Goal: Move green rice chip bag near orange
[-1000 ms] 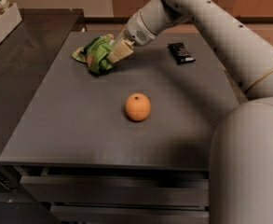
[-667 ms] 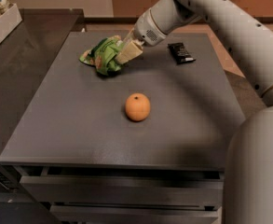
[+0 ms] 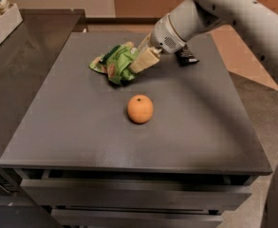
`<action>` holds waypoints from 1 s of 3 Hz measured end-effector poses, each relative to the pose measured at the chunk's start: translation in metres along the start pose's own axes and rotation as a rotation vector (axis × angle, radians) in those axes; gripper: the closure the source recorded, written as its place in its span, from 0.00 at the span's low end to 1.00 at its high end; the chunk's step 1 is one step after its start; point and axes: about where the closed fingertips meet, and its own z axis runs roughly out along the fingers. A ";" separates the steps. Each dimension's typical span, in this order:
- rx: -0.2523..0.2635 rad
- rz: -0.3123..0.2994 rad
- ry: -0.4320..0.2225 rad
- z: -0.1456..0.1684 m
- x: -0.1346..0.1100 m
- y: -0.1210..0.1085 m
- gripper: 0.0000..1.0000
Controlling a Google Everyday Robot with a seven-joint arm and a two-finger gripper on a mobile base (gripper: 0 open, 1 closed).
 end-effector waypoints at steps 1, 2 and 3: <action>0.001 0.024 0.005 -0.005 0.011 0.013 0.82; -0.004 0.043 0.011 -0.006 0.020 0.024 0.59; -0.012 0.055 0.013 -0.007 0.026 0.032 0.36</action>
Offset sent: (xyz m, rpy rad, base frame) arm -0.0394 -0.0260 -0.0161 -0.0041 0.0513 -0.0474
